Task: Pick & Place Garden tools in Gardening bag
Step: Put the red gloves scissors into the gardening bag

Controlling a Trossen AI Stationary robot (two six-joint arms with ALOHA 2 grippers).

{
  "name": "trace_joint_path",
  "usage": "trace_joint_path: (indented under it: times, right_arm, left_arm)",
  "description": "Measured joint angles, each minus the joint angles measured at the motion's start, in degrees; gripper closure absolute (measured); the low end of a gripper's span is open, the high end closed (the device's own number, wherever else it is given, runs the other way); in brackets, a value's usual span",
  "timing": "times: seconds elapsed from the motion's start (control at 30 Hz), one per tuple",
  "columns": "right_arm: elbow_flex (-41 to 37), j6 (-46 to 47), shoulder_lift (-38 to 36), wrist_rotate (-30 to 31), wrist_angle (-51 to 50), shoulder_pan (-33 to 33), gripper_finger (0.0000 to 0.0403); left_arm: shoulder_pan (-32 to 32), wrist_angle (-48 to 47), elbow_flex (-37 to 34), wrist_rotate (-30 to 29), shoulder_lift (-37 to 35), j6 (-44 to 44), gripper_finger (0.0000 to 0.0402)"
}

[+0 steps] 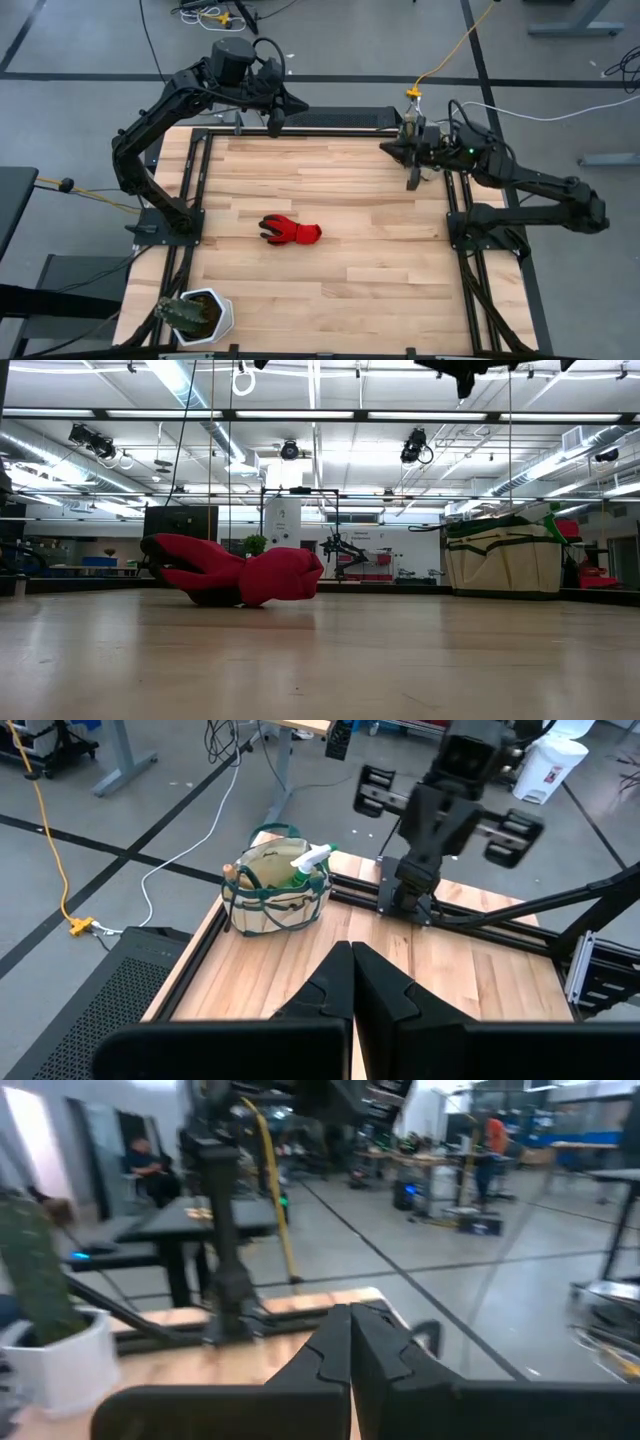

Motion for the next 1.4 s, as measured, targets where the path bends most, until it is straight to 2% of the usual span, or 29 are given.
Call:
trace_joint_path:
  times: [0.27, 0.67, 0.93, 1.23, 1.4]
  right_arm:
    - [0.0, 1.0, 0.0, 0.1, 2.5, 8.4, 0.0403]
    - [0.0, 1.8, 0.0, 6.5, 2.4, 17.6, 0.0403]
    - [0.0, 1.2, 0.0, 9.6, 2.4, 19.9, 0.0403]
    - [0.0, 0.7, 0.0, 10.6, 2.4, 20.1, 0.0403]
    - [0.0, 0.7, 0.0, 10.6, 2.4, 20.1, 0.0403]
  left_arm:
    - [0.0, 0.0, 0.0, 0.0, 0.0, 0.0, 0.0399]
    - [-0.2, -0.7, 0.0, 0.0, 0.0, 0.1, 0.0399]
    - [-3.1, -10.1, 0.0, -0.7, 0.0, 2.9, 0.0399]
    - [-11.8, -20.1, 0.0, -6.7, 0.0, 7.2, 0.0400]
    - [-15.0, -24.9, 0.0, -7.6, 0.0, 7.2, 0.0400]
